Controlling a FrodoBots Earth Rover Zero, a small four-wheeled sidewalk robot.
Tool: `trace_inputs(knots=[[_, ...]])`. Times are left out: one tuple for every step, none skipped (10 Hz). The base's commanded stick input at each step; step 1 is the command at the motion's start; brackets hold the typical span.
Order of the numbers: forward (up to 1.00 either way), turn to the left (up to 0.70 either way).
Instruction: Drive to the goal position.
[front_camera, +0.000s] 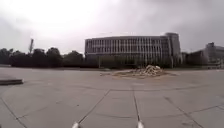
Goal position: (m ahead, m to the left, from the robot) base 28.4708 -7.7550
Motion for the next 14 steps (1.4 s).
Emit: trace_inputs(knots=[[0.50,0.00],[0.50,0.03],[0.50,0.16],[0.50,0.21],[0.50,0.18],[0.50,0.11],[0.50,0.04],[0.50,0.00],[0.50,0.00],[0.50,0.00],[0.50,0.00],[0.50,0.00],[0.50,0.00],[0.50,0.00]])
